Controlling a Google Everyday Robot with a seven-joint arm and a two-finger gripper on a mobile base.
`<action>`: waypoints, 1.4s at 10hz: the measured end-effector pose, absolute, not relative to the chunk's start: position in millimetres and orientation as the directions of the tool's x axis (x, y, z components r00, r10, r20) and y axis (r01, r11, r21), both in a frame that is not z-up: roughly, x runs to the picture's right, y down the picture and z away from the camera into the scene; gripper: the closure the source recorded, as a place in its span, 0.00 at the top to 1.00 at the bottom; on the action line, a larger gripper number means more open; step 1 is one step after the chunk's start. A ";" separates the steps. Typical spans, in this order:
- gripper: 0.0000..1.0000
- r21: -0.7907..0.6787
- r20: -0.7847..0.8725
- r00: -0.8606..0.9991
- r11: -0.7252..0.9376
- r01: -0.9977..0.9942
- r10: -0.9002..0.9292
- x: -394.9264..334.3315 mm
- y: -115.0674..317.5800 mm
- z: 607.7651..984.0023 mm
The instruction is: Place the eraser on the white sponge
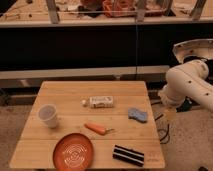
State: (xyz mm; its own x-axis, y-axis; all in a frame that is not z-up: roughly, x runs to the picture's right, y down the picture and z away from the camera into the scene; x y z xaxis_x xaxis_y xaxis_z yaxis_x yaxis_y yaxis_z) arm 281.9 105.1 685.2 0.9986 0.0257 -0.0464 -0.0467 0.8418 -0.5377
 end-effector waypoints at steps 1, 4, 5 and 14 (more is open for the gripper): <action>0.80 -0.541 -0.032 0.999 0.841 -0.028 0.012 277.1 110.6 687.8; 0.80 -0.544 0.010 1.000 0.838 0.028 -0.026 252.6 121.2 696.7; 0.80 -0.545 0.019 0.999 0.838 0.042 -0.037 252.8 123.9 697.2; 0.80 -0.570 0.107 0.976 0.792 0.217 -0.190 223.2 166.5 702.3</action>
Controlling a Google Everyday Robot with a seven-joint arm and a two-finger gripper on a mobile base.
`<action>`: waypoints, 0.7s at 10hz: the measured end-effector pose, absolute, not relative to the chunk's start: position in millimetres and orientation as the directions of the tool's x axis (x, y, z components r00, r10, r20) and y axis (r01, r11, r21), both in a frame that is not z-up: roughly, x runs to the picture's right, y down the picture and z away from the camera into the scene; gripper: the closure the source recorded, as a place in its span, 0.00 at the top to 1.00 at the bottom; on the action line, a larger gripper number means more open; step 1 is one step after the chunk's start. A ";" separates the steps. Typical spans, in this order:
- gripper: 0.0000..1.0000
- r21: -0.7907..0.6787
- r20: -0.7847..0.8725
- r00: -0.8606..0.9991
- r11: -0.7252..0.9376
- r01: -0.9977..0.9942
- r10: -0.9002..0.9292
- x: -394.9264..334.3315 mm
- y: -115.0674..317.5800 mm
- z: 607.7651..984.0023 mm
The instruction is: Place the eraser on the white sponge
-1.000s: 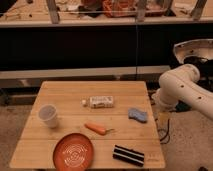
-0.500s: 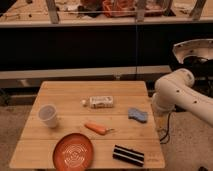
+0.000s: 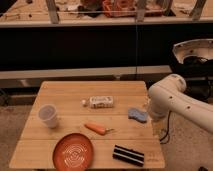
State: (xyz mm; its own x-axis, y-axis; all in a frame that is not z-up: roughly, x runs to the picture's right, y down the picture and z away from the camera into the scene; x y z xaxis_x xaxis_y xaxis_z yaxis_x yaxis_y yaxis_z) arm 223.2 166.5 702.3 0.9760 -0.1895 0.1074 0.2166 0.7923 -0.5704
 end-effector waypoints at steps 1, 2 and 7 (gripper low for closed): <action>0.80 -0.571 0.112 0.972 0.787 0.233 -0.207 223.0 170.2 703.5; 0.80 -0.572 0.124 0.965 0.778 0.259 -0.230 221.0 174.5 705.0; 0.80 -0.564 0.211 0.920 0.728 0.390 -0.329 210.6 206.6 710.5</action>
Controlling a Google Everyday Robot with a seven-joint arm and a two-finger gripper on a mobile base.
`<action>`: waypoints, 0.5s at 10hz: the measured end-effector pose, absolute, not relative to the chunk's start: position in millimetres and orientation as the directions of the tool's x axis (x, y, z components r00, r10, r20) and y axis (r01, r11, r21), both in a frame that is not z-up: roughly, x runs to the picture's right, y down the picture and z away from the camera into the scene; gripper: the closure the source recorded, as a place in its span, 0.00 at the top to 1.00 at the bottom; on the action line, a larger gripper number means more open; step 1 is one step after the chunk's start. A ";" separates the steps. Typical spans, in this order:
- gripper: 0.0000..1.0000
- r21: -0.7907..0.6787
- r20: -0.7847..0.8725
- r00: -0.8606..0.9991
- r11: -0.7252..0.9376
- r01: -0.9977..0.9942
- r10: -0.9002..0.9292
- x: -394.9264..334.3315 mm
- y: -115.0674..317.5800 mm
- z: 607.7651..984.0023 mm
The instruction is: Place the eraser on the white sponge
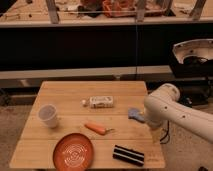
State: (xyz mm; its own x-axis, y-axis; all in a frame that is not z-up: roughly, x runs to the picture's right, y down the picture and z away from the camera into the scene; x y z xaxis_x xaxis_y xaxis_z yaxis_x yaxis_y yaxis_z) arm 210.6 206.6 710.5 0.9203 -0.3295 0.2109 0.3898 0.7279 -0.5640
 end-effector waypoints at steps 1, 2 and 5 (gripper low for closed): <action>0.80 -0.558 0.228 0.911 0.721 0.411 -0.343 206.8 209.2 712.6; 0.80 -0.554 0.245 0.903 0.714 0.428 -0.352 205.0 212.6 714.5; 0.80 -0.545 0.294 0.897 0.713 0.441 -0.330 195.7 228.8 720.5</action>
